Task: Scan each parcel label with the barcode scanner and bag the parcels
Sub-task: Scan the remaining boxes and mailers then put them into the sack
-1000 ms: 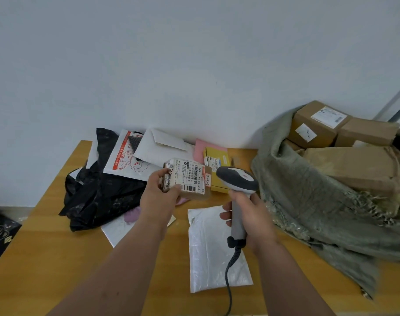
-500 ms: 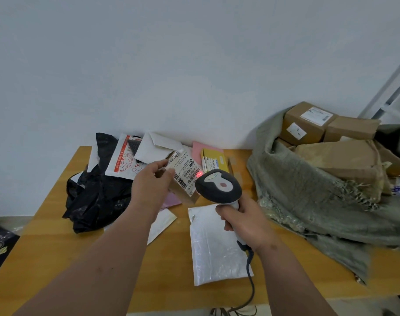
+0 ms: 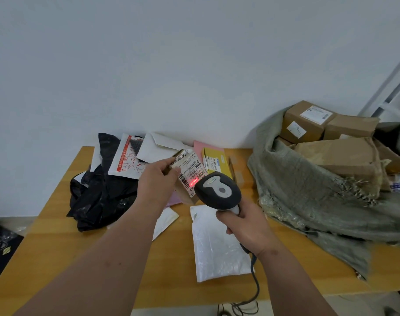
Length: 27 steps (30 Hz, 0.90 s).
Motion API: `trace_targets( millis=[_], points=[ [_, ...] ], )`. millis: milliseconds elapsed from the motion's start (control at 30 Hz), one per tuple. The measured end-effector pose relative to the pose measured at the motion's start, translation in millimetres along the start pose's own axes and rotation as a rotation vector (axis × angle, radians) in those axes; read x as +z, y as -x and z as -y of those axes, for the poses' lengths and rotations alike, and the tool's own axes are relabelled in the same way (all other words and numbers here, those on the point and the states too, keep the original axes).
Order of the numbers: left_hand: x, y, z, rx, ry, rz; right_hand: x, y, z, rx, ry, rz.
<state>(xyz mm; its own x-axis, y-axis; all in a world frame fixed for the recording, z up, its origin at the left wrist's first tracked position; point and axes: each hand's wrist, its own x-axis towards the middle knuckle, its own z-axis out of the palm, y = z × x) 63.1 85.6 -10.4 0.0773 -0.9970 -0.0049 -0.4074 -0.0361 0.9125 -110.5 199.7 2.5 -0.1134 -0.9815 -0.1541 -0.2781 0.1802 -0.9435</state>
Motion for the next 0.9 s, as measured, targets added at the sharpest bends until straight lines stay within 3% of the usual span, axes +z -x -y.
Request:
trace_targets(
  millis=[467,900],
  points=[
    [33.9,9.2,-29.7,0.041,-0.078,0.01,-38.0,0.2,-10.7,0.011,-0.109,-0.03],
    [144.5,46.3,-153.7,0.297,-0.01,-0.151,-180.1,11.7,-15.6,-0.051,-0.318,-0.333]
  ],
)
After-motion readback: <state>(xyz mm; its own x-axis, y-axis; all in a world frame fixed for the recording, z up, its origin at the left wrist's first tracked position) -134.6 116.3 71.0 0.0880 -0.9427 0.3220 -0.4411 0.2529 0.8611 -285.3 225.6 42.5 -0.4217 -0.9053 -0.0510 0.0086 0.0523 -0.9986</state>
